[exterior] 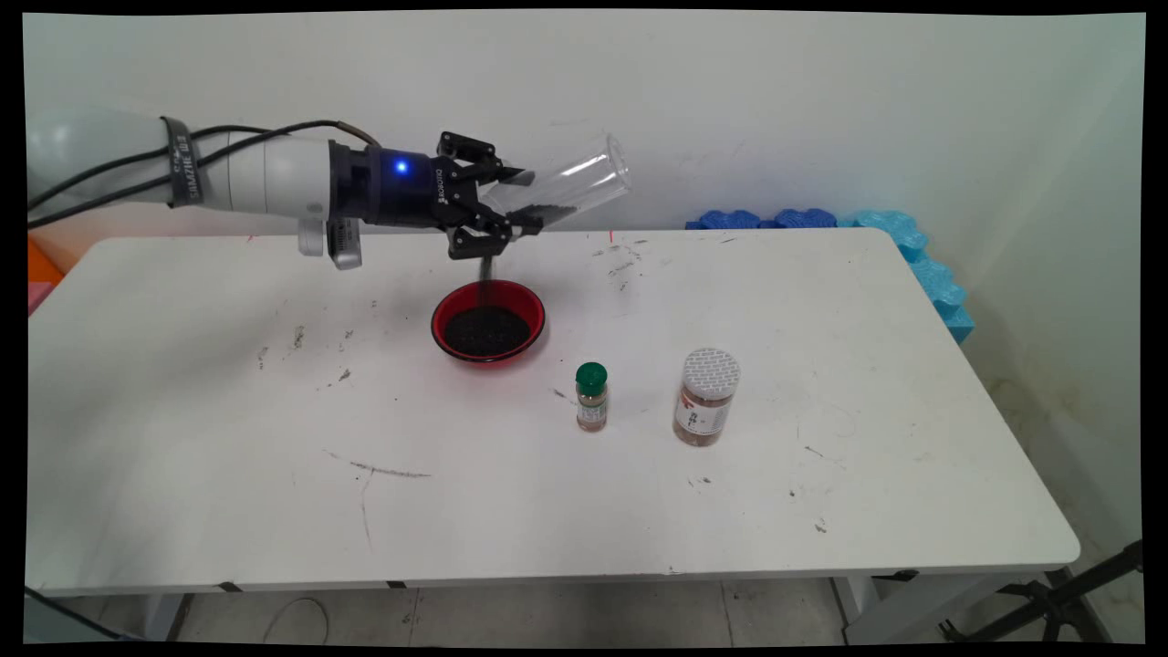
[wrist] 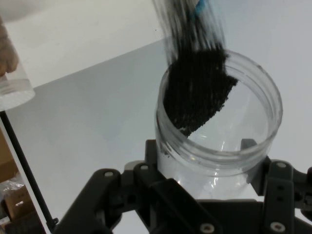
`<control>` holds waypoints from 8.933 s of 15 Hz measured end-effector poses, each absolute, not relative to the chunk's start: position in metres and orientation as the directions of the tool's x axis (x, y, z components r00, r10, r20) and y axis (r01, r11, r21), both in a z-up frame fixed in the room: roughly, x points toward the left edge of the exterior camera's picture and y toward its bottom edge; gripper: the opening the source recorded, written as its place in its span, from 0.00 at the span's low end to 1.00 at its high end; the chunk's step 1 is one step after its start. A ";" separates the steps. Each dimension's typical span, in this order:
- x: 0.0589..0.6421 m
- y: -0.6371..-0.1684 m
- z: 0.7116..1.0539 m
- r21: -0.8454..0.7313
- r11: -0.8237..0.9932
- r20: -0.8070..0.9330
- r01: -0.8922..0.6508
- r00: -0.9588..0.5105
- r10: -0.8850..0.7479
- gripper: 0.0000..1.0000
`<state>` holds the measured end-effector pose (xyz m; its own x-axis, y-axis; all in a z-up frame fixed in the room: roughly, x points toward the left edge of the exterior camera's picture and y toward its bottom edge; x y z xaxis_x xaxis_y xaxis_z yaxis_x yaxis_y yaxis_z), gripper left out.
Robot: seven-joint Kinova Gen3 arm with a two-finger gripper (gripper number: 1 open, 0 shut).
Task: Pour the black seasoning powder in the red bowl, then place the picked object on the table
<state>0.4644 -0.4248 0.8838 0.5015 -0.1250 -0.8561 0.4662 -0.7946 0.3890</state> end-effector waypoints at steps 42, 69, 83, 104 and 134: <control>0.479 -0.433 0.872 0.371 -0.741 -0.903 0.559 0.404 -0.147 0.00; 0.500 -0.411 0.896 0.866 -0.493 -0.321 -0.081 0.667 -0.673 0.00; 0.498 -0.402 0.953 0.832 0.087 0.350 -0.547 0.397 -0.849 0.00; 0.488 -0.339 0.960 0.128 0.814 0.822 -0.567 -0.398 -0.407 0.00; 0.450 -0.305 0.824 0.098 0.846 0.805 -0.524 -0.457 -0.377 0.00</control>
